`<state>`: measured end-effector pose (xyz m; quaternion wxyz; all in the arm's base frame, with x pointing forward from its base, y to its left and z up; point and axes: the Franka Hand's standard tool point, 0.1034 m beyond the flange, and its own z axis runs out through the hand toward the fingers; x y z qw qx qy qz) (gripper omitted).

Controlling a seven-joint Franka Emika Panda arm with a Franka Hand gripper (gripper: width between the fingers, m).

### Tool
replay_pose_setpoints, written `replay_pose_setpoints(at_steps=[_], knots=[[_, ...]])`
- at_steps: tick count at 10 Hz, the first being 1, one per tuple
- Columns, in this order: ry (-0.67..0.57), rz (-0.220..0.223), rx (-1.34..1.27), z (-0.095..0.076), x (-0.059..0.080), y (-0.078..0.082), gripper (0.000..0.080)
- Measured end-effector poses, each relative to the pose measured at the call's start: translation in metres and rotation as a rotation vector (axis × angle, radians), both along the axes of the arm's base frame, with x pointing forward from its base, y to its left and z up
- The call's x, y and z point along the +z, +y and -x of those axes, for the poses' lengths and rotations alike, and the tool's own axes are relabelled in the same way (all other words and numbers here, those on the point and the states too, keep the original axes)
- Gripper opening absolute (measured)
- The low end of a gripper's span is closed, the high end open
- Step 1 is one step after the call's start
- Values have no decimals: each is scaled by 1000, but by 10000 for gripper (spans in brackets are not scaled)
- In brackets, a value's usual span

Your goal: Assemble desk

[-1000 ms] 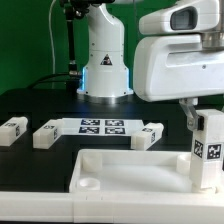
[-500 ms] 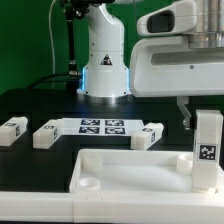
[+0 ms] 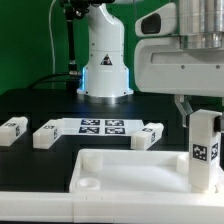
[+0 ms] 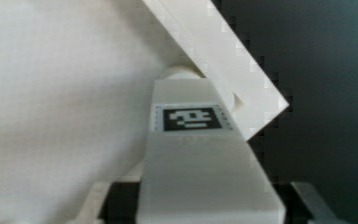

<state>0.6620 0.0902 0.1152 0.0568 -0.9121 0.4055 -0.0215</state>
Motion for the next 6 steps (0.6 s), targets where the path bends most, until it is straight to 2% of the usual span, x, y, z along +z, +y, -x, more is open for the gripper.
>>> replay_pose_setpoints(at_steps=[2,4,5,6], knots=[[16,-23,-164,0,0,-1,291],[21,-26,-206,0,0,0,291],[19,-24,-186,0,-1,0,365],[15,-20,-144,0,-1,0,546]])
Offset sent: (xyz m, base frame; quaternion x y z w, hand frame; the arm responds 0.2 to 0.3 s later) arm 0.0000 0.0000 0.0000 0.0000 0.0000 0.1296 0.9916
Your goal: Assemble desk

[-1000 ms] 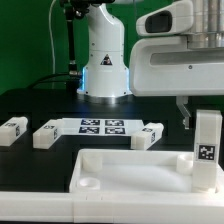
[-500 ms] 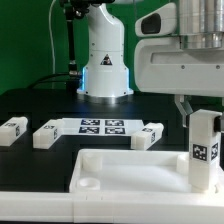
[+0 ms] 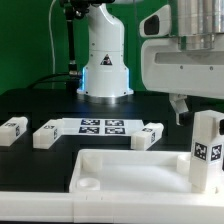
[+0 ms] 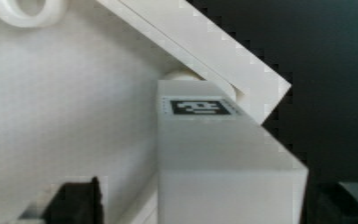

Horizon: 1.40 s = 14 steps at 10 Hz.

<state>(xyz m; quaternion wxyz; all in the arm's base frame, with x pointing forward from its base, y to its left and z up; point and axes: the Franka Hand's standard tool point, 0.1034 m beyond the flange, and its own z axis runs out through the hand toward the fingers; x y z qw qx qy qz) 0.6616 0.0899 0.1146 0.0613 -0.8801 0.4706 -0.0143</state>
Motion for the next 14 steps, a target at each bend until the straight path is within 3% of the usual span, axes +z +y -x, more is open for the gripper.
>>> replay_pose_setpoints(at_steps=[1,3,10,14], knots=[[5,3,35,1,0,0,617],[-18,28,282,1,0,2,644],[-79,86,942,2,0,13,649],[-95,116,1201,2,0,10,649]])
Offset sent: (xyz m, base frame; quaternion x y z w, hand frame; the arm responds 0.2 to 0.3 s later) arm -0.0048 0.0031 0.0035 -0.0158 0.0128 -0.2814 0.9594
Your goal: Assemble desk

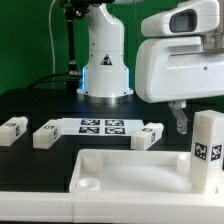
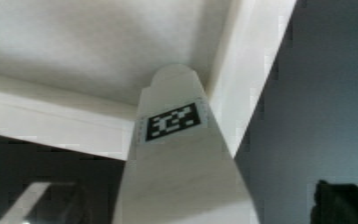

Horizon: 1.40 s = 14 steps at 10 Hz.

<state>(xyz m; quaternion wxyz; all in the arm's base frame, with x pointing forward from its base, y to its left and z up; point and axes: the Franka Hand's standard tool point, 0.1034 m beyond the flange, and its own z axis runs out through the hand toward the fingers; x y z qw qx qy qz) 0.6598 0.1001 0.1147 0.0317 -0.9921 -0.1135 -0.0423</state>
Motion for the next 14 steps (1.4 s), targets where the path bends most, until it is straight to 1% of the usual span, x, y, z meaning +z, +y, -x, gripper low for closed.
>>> replay_pose_setpoints(at_steps=[1,2,3,4,7,8,14], knots=[[-5,6,70,0,0,-2,527],[-5,5,71,0,0,-1,386],[-5,6,71,0,0,-2,386],[-5,6,70,0,0,-2,287],[-3,3,37,0,0,-2,288],[2,-5,-25,0,-1,-3,288],[57,-75,-728,-1,-2,-7,290]])
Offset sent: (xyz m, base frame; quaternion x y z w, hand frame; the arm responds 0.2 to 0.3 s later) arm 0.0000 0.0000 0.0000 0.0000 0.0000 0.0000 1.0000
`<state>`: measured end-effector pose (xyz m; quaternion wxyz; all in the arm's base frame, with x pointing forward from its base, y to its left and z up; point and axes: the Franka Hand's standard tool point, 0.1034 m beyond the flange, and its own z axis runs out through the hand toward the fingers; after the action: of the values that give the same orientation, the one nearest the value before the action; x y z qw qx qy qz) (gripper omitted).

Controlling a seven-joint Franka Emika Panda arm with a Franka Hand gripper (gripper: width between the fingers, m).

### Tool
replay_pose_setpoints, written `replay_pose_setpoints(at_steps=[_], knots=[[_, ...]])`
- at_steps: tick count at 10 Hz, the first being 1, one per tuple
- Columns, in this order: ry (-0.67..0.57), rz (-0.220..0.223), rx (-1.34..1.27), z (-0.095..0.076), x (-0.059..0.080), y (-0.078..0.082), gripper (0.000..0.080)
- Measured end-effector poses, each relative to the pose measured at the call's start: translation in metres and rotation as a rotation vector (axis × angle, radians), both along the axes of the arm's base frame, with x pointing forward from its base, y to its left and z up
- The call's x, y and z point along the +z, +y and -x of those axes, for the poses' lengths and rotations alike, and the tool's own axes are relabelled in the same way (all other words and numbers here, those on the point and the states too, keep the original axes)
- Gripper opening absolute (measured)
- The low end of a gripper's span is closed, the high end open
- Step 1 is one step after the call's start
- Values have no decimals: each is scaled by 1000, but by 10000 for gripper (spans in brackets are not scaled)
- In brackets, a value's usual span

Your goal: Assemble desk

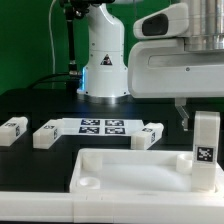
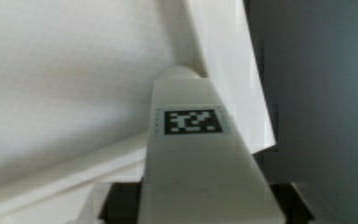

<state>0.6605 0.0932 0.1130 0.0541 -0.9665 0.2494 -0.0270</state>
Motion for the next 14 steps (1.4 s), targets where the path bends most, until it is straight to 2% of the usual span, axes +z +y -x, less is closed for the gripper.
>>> replay_pose_setpoints(at_steps=[5,8,9,10,11,14], knots=[[35,-49,-482,0,0,-2,290],[38,-50,-501,0,-1,-2,291],[36,-45,-462,0,-1,-2,470],[38,-34,-385,1,-1,-1,470],[35,-25,-282,1,0,1,617],[3,4,47,1,0,2,648]])
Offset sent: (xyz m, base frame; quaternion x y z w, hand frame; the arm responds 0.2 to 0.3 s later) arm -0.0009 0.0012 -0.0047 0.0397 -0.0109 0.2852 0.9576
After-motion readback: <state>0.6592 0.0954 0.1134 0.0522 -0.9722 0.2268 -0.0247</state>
